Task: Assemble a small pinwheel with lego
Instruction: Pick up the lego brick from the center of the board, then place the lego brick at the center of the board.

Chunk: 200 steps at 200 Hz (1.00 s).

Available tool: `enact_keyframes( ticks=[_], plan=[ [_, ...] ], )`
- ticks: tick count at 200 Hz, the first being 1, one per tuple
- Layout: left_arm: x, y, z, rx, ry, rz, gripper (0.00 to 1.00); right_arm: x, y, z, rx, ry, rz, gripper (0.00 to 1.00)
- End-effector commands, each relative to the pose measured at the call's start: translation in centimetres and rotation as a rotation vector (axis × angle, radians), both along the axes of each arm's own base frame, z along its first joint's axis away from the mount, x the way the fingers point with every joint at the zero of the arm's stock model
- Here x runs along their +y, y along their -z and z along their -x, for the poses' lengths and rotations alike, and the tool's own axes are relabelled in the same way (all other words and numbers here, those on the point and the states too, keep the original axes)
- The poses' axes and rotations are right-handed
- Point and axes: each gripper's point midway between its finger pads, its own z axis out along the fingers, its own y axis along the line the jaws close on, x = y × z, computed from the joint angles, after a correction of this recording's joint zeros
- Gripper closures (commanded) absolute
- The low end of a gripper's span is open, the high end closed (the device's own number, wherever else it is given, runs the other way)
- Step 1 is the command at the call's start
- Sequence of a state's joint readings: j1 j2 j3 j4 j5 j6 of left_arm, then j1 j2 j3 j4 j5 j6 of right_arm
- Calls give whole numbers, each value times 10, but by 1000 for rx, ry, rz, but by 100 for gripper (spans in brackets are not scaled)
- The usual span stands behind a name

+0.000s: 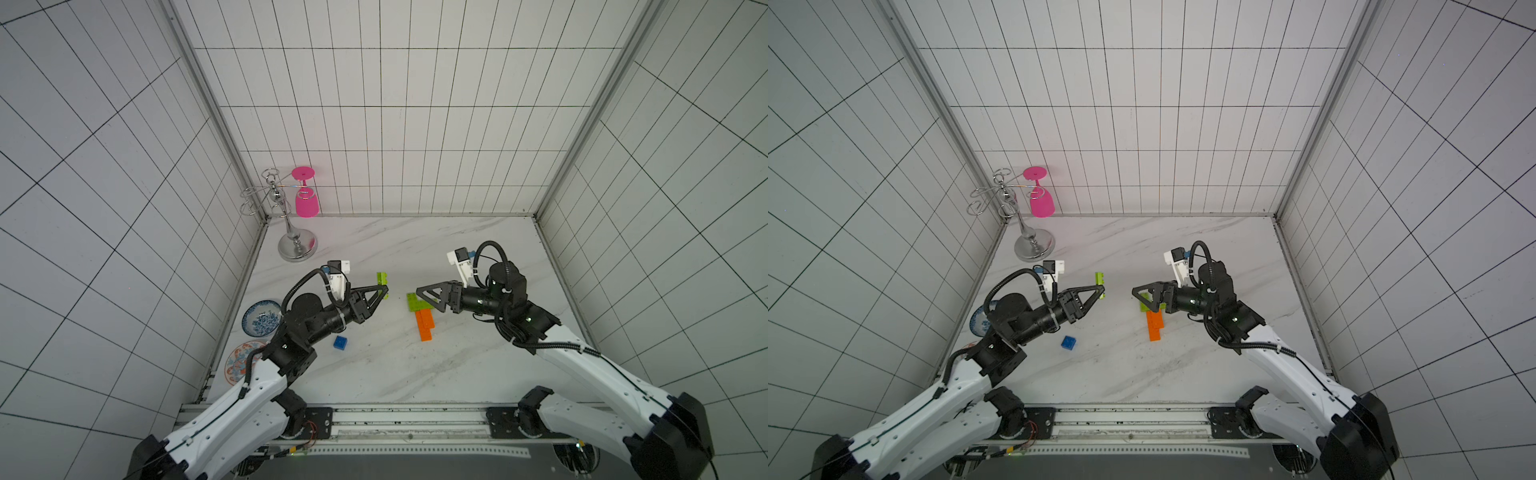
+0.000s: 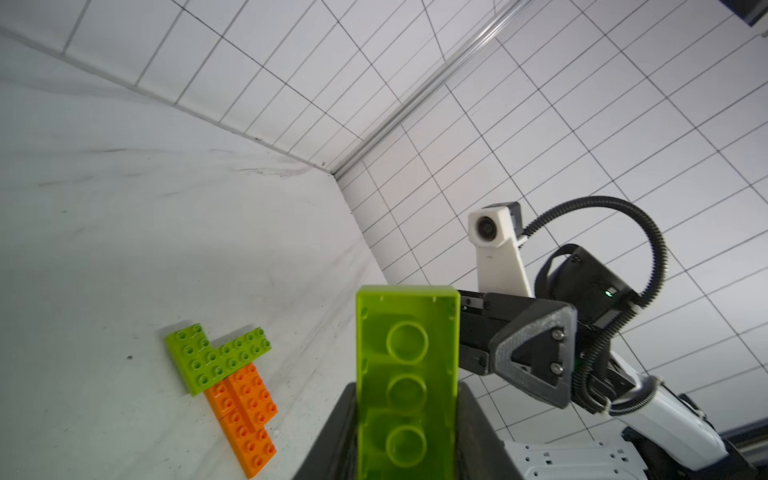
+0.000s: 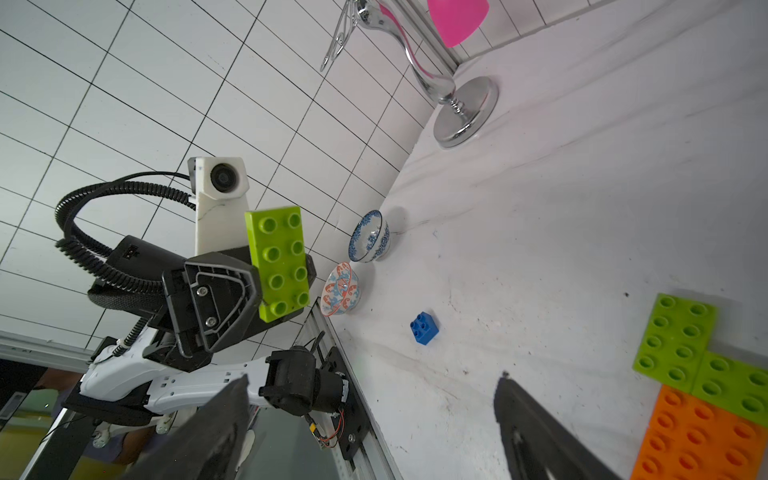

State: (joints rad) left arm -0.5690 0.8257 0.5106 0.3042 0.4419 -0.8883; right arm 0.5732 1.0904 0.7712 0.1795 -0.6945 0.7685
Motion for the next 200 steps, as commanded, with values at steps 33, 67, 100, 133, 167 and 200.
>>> enact_keyframes(
  ticks=[33,67,100,133,167,200],
  plan=[
    [-21,-78,33,-199,271,180,71,20,-115,17,-173,-228,-269,8],
    [-24,-77,37,-202,311,194,72,25,-117,20,-171,-261,-284,22],
    [-27,-70,37,-186,332,187,72,35,-122,27,-189,-305,-289,24],
    [-30,-66,37,-176,346,183,72,39,-127,27,-195,-312,-293,31],
    [-32,-61,35,-164,347,179,72,44,-131,34,-207,-336,-303,32],
    [-33,-59,34,-159,351,185,72,47,-128,35,-198,-343,-304,43]
  ],
)
